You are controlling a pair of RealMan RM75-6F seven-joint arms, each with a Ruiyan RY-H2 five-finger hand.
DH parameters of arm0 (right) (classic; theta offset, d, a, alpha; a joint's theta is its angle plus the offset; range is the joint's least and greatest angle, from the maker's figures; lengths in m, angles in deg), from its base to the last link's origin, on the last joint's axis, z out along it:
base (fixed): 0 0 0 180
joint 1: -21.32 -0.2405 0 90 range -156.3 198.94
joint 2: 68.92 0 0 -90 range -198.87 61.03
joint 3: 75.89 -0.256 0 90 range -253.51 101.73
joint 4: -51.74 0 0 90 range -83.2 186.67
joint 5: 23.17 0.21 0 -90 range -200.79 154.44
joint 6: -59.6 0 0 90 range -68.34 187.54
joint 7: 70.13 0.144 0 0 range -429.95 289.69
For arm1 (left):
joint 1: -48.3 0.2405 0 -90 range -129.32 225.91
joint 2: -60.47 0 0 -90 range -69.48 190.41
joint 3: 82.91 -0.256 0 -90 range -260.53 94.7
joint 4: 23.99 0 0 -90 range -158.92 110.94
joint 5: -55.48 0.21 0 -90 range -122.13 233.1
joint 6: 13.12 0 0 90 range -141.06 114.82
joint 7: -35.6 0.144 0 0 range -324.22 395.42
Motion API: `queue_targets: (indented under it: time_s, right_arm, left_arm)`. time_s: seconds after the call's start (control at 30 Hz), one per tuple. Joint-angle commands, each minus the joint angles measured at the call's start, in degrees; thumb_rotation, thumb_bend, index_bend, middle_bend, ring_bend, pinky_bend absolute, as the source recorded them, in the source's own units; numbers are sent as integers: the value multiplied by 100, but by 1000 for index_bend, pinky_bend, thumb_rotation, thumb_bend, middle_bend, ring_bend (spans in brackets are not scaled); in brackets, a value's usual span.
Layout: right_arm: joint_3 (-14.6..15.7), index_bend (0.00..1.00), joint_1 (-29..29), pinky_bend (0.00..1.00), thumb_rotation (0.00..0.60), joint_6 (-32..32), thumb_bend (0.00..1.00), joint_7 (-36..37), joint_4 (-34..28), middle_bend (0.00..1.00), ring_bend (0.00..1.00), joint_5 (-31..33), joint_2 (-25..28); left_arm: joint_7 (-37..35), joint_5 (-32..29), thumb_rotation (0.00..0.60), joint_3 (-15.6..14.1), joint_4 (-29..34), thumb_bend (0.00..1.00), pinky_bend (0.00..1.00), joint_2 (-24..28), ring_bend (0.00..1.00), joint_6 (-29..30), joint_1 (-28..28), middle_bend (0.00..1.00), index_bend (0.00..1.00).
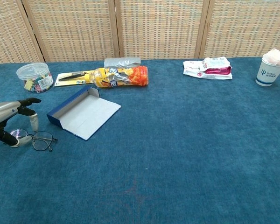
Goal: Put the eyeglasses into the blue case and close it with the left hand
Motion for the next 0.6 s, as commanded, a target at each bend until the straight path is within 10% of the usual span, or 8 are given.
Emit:
queue_targets:
  time_s: [0.03,0.6]
  right_arm:
    - [1,0,-1,0,600,-3,0,9,0,0,0,0,2]
    - [1,0,-5,0,600,-13,0,20,-13,0,0,7,11]
  left_arm:
    - [39,-38,600,2,-28,393,0,-26,0,-3,-13,0,496]
    - [90,-189,600,-40,-101,473,0,-20,0,-55,-37,0,600]
